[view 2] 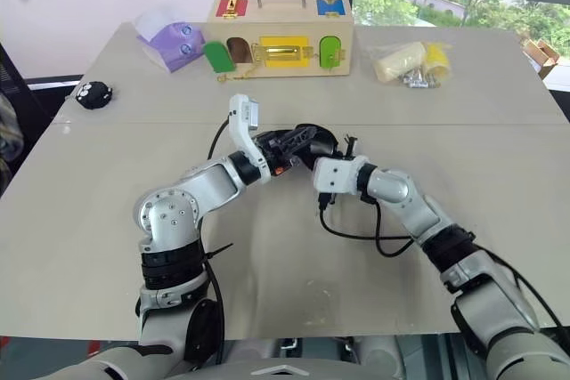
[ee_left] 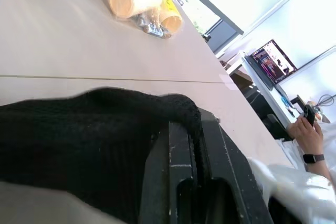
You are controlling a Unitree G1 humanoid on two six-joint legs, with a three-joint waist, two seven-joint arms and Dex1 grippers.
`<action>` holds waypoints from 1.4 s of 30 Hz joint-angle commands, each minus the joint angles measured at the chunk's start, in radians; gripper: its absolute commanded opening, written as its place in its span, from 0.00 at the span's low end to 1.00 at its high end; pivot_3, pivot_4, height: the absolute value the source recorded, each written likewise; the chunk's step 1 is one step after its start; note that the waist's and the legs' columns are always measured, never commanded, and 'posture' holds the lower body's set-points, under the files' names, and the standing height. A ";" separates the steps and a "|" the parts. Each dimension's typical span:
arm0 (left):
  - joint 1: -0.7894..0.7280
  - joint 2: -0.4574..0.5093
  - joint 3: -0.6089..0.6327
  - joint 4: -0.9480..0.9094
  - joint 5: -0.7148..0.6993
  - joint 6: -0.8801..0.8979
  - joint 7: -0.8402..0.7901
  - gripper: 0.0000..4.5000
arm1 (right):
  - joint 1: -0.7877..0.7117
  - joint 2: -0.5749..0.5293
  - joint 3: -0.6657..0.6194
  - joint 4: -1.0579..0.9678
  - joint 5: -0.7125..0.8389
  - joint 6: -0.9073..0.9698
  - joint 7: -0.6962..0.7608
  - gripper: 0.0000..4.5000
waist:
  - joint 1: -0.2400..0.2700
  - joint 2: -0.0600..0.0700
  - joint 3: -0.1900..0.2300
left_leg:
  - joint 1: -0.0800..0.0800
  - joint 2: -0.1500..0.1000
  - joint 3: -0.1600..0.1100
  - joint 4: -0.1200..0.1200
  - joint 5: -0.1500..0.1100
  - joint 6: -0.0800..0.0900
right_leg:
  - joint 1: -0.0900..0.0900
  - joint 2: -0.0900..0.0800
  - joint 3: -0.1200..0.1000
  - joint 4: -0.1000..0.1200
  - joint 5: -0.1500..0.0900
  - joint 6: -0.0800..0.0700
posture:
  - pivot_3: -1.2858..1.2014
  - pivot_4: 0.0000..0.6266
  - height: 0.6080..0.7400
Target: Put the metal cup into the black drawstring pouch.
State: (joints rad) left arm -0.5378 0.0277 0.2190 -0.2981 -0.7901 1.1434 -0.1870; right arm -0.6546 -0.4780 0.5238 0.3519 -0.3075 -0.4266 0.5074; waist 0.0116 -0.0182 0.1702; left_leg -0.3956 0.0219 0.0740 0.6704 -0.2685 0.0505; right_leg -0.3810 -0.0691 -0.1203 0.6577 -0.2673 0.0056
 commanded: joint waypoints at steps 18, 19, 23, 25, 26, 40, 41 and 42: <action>-0.012 0.037 0.010 -0.025 -0.058 -0.039 -0.019 0.00 | 0.274 0.094 -0.338 -0.484 0.610 0.443 0.268 0.86 | 0.004 0.000 0.000 | -0.001 0.000 -0.003 -0.001 0.000 0.000 | 0.001 -0.001 -0.002 -0.001 0.000 0.000 | 0.52 0.24 1.00; -0.010 0.038 0.009 -0.025 -0.060 -0.041 -0.018 0.00 | 0.296 0.081 -0.355 -0.517 0.636 0.474 0.272 0.86 | 0.003 0.000 0.000 | -0.001 0.000 -0.003 -0.001 0.000 0.000 | 0.001 -0.001 -0.002 -0.002 0.000 0.000 | 0.52 0.24 1.00; -0.006 0.048 0.002 -0.023 -0.063 -0.047 -0.014 0.00 | 0.362 0.061 -0.432 -0.558 0.720 0.572 0.257 0.86 | 0.004 0.000 0.000 | 0.000 0.000 -0.002 0.000 0.000 0.000 | 0.001 -0.001 -0.002 0.000 0.000 0.000 | 0.52 0.24 1.00; -0.008 0.052 0.002 -0.023 -0.064 -0.048 -0.013 0.00 | 0.379 0.049 -0.432 -0.531 0.693 0.579 0.261 0.86 | 0.004 0.000 0.000 | 0.000 0.000 -0.002 0.000 0.000 0.000 | 0.001 -0.001 -0.002 0.001 0.000 0.000 | 0.52 0.24 1.00; -0.008 0.053 0.002 -0.022 -0.065 -0.049 -0.013 0.00 | 0.380 0.044 -0.421 -0.508 0.660 0.581 0.252 0.86 | 0.003 0.000 0.000 | 0.000 0.000 -0.002 0.000 0.000 0.000 | 0.001 -0.001 -0.002 0.001 0.000 0.000 | 0.52 0.24 1.00; -0.007 0.066 0.005 -0.039 -0.077 -0.054 0.006 0.00 | 0.227 0.256 -0.448 -0.133 0.520 0.628 0.018 0.65 | 0.007 0.000 0.000 | 0.000 0.000 -0.002 0.000 0.000 0.000 | 0.001 0.000 -0.001 0.000 0.000 0.000 | 0.52 0.24 1.00; -0.006 0.067 0.005 -0.039 -0.079 -0.055 0.008 0.00 | 0.229 0.254 -0.450 -0.138 0.516 0.626 0.017 0.52 | 0.006 0.000 0.000 | 0.000 0.000 -0.002 0.000 0.000 0.000 | 0.001 0.000 -0.002 0.000 0.000 0.000 | 0.52 0.24 1.00; -0.004 0.067 0.006 -0.040 -0.082 -0.056 0.011 0.00 | 0.232 0.244 -0.447 -0.144 0.498 0.618 0.013 0.43 | 0.004 0.000 0.000 | -0.001 -0.001 -0.001 0.000 0.000 0.000 | 0.001 -0.001 -0.001 -0.001 0.000 0.000 | 0.52 0.24 1.00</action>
State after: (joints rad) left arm -0.5387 0.0930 0.2268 -0.2937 -0.8475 1.1054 -0.1760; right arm -0.4196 -0.2210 0.1003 0.2333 0.1947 0.2081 0.5297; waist 0.0160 -0.0182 0.1703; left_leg -0.3963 0.0212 0.0726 0.6703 -0.2685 0.0506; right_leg -0.3798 -0.0701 -0.1216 0.6569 -0.2670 0.0054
